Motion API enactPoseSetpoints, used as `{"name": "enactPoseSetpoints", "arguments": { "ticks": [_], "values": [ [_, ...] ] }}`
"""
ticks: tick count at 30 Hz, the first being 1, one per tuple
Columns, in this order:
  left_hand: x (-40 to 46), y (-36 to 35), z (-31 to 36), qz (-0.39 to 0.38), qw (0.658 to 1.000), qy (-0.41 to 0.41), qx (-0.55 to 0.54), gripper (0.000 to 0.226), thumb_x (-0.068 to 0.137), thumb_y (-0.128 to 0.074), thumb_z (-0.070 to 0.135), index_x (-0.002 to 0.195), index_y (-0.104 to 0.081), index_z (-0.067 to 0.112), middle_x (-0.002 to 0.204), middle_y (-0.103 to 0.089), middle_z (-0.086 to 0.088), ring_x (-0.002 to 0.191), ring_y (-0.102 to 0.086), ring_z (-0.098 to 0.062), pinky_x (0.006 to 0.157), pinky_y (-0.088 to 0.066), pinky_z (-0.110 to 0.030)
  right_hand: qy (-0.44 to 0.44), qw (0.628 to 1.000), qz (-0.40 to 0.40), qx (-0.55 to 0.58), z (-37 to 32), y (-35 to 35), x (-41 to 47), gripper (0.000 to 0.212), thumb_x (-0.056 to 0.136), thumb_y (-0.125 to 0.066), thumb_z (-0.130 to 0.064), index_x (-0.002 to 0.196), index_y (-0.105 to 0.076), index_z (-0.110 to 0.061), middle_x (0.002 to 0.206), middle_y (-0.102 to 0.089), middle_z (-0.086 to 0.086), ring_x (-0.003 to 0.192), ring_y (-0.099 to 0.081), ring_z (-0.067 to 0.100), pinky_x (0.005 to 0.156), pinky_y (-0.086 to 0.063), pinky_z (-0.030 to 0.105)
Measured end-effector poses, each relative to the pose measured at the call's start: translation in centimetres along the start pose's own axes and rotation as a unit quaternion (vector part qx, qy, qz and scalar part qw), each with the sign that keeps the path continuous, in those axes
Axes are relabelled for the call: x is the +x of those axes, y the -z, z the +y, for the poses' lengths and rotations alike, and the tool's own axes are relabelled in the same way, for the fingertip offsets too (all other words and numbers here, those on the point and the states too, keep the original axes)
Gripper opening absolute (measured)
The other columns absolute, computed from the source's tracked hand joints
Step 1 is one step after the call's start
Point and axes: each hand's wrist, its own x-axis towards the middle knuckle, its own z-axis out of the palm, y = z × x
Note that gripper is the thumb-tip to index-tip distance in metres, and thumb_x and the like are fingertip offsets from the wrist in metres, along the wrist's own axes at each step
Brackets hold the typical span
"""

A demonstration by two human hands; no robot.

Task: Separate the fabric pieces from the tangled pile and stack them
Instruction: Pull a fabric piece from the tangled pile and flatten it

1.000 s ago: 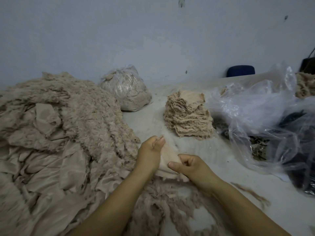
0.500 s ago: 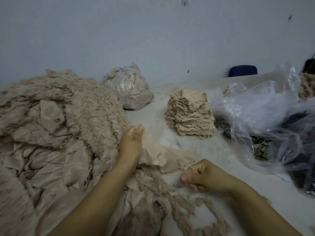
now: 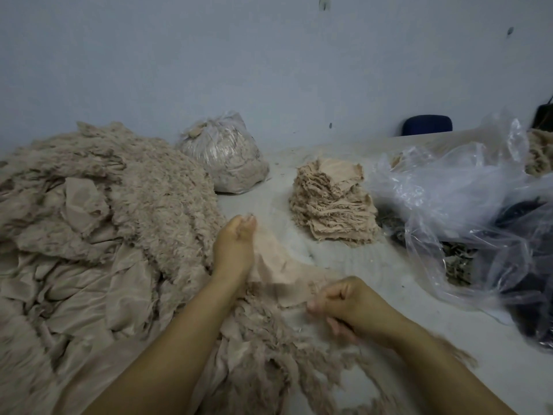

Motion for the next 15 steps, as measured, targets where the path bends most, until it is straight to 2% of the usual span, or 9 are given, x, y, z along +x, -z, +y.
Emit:
{"name": "enactPoseSetpoints", "arguments": {
  "ticks": [1,2,3,4,6,8,11,13,15],
  "values": [
    [0.2,0.4,0.1,0.006,1.0,-0.007,0.01,0.028,0.097,-0.051,0.022,0.079,-0.061,0.003,0.075,-0.065,-0.005,0.07,-0.06,-0.023,0.067,-0.044,-0.036,-0.029,0.998,-0.053,-0.016,0.0,0.2,-0.5,0.029,0.079,-0.067,-0.04,0.059,-0.071,-0.019,0.052,-0.063,0.0,0.028,-0.04,0.006,0.035,-0.031,0.017],
    [0.2,0.5,0.3,-0.014,0.999,-0.019,0.022,0.029,0.096,-0.052,0.022,0.076,-0.061,0.003,0.071,-0.065,0.001,0.066,-0.058,-0.024,0.065,-0.044,-0.034,-0.043,0.996,-0.071,-0.021,-0.2,0.3,-0.8,0.031,0.075,-0.065,-0.048,0.064,-0.073,-0.02,0.058,-0.067,-0.002,0.028,-0.04,0.006,0.036,-0.032,0.018],
    [-0.1,0.3,0.6,-0.051,0.998,-0.029,0.027,0.031,0.096,-0.052,0.023,0.068,-0.058,0.01,0.06,-0.061,0.006,0.059,-0.053,-0.018,0.058,-0.04,-0.03,-0.044,0.998,-0.046,-0.018,-0.3,0.4,-0.7,0.036,0.073,-0.063,-0.053,0.071,-0.074,-0.019,0.062,-0.069,-0.004,0.029,-0.04,0.007,0.037,-0.032,0.019],
    [-0.6,-0.2,0.9,-0.091,0.995,-0.03,0.028,0.035,0.096,-0.052,0.025,0.062,-0.053,0.016,0.052,-0.053,0.01,0.056,-0.046,-0.013,0.054,-0.036,-0.027,-0.036,0.999,0.016,-0.003,-0.3,0.5,-0.3,0.041,0.071,-0.06,-0.057,0.08,-0.074,-0.019,0.067,-0.072,-0.003,0.031,-0.041,0.008,0.038,-0.032,0.019],
    [-1.5,-1.8,1.5,-0.15,0.988,-0.027,0.013,0.035,0.096,-0.052,0.028,0.063,-0.049,0.018,0.053,-0.048,0.012,0.057,-0.043,-0.01,0.055,-0.035,-0.027,-0.017,0.991,0.121,0.063,-0.2,0.1,0.7,0.047,0.071,-0.06,-0.059,0.094,-0.07,-0.019,0.082,-0.074,0.001,0.037,-0.042,0.01,0.039,-0.032,0.02],
    [-1.8,-3.2,1.5,-0.157,0.987,-0.026,-0.001,0.034,0.096,-0.052,0.03,0.066,-0.052,0.015,0.059,-0.052,0.005,0.058,-0.046,-0.013,0.058,-0.037,-0.03,-0.011,0.979,0.136,0.154,-0.1,-0.5,1.6,0.037,0.071,-0.066,-0.052,0.081,-0.066,-0.016,0.069,-0.066,0.004,0.044,-0.045,0.01,0.041,-0.035,0.019],
    [-0.6,-3.7,0.3,-0.092,0.995,0.017,-0.015,0.036,0.095,-0.053,0.031,0.072,-0.054,0.003,0.066,-0.055,-0.011,0.063,-0.049,-0.019,0.061,-0.039,-0.033,-0.002,0.958,0.199,0.207,0.3,0.2,2.8,0.027,0.075,-0.072,-0.033,0.067,-0.055,-0.014,0.058,-0.054,0.004,0.047,-0.048,0.012,0.044,-0.041,0.022],
    [-0.1,-3.7,-1.3,-0.073,0.995,0.059,0.023,0.036,0.095,-0.053,0.032,0.074,-0.052,0.003,0.067,-0.047,-0.012,0.065,-0.045,-0.02,0.06,-0.035,-0.031,0.005,0.95,0.26,0.172,0.5,1.2,3.7,0.03,0.082,-0.072,-0.024,0.063,-0.052,-0.015,0.052,-0.051,0.002,0.043,-0.047,0.012,0.041,-0.04,0.021],
    [0.2,-3.7,-2.8,-0.09,0.987,0.102,0.085,0.031,0.096,-0.052,0.032,0.082,-0.055,0.005,0.076,-0.054,-0.012,0.073,-0.054,-0.023,0.064,-0.042,-0.032,-0.007,0.955,0.287,0.075,0.6,2.0,4.8,0.029,0.081,-0.075,-0.024,0.064,-0.058,-0.008,0.057,-0.057,0.005,0.052,-0.055,0.018,0.051,-0.048,0.031]
  ]
}}
